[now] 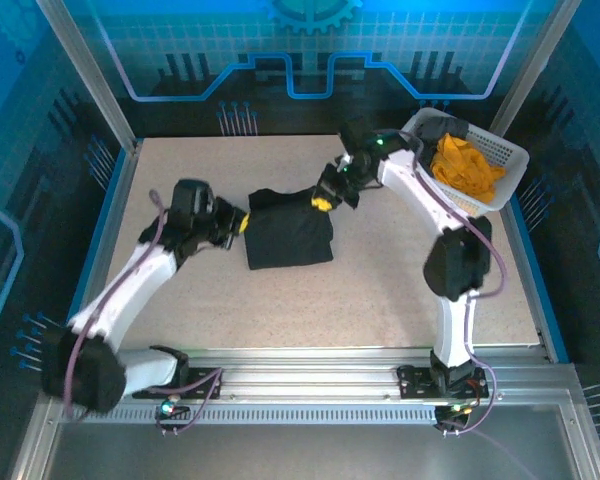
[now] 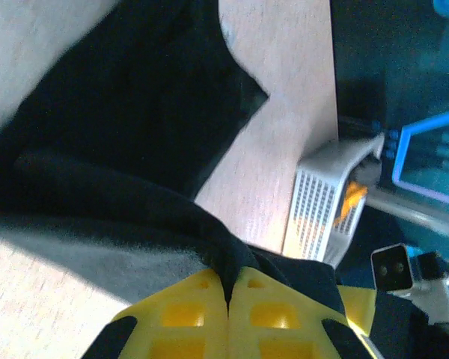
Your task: Fold and stack the t-shirts
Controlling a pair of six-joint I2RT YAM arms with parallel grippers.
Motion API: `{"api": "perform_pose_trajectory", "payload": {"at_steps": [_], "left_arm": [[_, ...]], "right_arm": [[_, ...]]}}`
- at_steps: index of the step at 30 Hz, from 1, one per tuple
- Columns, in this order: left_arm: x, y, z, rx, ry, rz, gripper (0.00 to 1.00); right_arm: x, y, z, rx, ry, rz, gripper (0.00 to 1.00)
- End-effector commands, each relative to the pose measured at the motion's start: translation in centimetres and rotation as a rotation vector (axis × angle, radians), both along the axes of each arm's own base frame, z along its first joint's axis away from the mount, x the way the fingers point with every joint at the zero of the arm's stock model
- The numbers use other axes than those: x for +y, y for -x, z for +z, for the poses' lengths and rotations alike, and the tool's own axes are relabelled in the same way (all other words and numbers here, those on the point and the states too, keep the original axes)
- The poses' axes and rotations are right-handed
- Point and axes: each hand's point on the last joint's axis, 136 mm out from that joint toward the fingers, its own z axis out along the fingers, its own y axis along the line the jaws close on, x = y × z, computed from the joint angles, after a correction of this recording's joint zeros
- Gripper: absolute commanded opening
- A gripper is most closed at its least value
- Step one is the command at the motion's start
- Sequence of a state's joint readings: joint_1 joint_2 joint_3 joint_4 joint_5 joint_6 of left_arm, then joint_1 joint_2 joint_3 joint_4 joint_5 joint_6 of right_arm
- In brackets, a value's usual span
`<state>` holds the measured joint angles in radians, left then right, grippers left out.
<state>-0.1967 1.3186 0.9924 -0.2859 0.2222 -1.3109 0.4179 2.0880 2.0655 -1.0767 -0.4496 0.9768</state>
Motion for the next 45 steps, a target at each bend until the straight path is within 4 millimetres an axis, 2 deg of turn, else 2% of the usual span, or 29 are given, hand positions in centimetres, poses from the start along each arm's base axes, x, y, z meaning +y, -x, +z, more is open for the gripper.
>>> {"api": "perform_pose_trajectory", "payload": {"at_steps": [1,2,3,5,7,9,11,13,14,16,18,20,22,25,28,31,35,37,39,42,45], "left_arm": [[0.8,-7.5,0.5,-0.115,-0.017,-0.029,0.1],[1.1,-9.3,-0.5,-0.089,-0.049,-0.05,0.22],[1.1,-10.6,-1.6,-0.056,-0.067,-0.07,0.3],[1.2,-12.7,-3.2,-0.021,-0.055,-0.082,0.41],[1.1,-13.3,-2.9,-0.038,-0.045,-0.082,0.47],[1.2,-12.4,-1.6,-0.061,-0.066,-0.08,0.5],[1.1,-9.9,-1.2,-0.055,-0.076,-0.069,0.5],[0.6,-6.0,-1.5,-0.036,-0.066,-0.049,0.5],[0.0,-4.2,-1.9,-0.024,-0.05,-0.048,0.5],[-2.2,0.0,-3.3,0.009,-0.017,-0.067,0.51],[-3.9,3.5,-4.9,0.045,0.014,-0.063,0.56],[-4.9,6.0,-6.5,0.06,0.059,-0.02,0.59],[-5.3,7.3,-7.7,0.054,0.109,0.067,0.65],[-6.5,6.4,-7.7,0.001,0.138,0.131,0.69],[-9.6,4.0,-7.6,-0.025,0.178,0.125,0.7],[-13.2,2.2,-9.4,-0.025,0.187,0.134,0.7],[-16.3,1.0,-11.9,-0.022,0.212,0.197,0.72],[-16.7,0.5,-13.2,-0.009,0.2,0.23,0.72],[-16.3,-0.1,-14.4,0.006,0.166,0.273,0.69],[-15.1,-1.6,-16.0,0.002,0.136,0.32,0.57],[-13.9,-3.1,-16.7,-0.011,0.13,0.355,0.44]], "right_arm": [[-1.1,-4.9,-4.8,0.077,0.027,-0.079,0.08],[-0.9,-6.9,-6.8,0.078,0.013,-0.081,0.23],[-0.8,-8.4,-7.3,0.05,-0.002,-0.076,0.38],[-0.9,-11.3,-7.8,-0.006,-0.044,-0.066,0.6],[-1.6,-12.8,-6.2,-0.087,-0.054,-0.051,0.65],[-2.7,-12.8,-4.3,-0.151,-0.033,-0.023,0.67],[-3.8,-11.2,-3.6,-0.157,0.003,0.013,0.67],[-4.6,-8.6,-2.4,-0.195,0.036,0.048,0.67],[-5.1,-7.2,-1.6,-0.219,0.04,0.049,0.67],[-5.9,-3.7,-1.4,-0.243,0.022,0.039,0.66],[-6.3,-0.2,-1.5,-0.267,-0.013,0.025,0.65],[-6.4,3.3,-1.6,-0.29,-0.048,0.032,0.65],[-6.3,6.7,-1.6,-0.321,-0.094,0.044,0.66],[-6.7,10.1,-2.0,-0.334,-0.127,0.053,0.67],[-7.7,12.0,-3.1,-0.301,-0.119,0.056,0.68],[-8.1,12.4,-3.1,-0.298,-0.123,0.069,0.67],[-8.4,12.5,-2.5,-0.306,-0.118,0.099,0.67],[-8.6,12.6,-2.3,-0.309,-0.113,0.112,0.67],[-8.8,12.9,-2.2,-0.305,-0.118,0.11,0.67],[-9.1,13.2,-2.1,-0.304,-0.125,0.1,0.67],[-9.3,13.4,-1.9,-0.307,-0.127,0.093,0.67]]}}
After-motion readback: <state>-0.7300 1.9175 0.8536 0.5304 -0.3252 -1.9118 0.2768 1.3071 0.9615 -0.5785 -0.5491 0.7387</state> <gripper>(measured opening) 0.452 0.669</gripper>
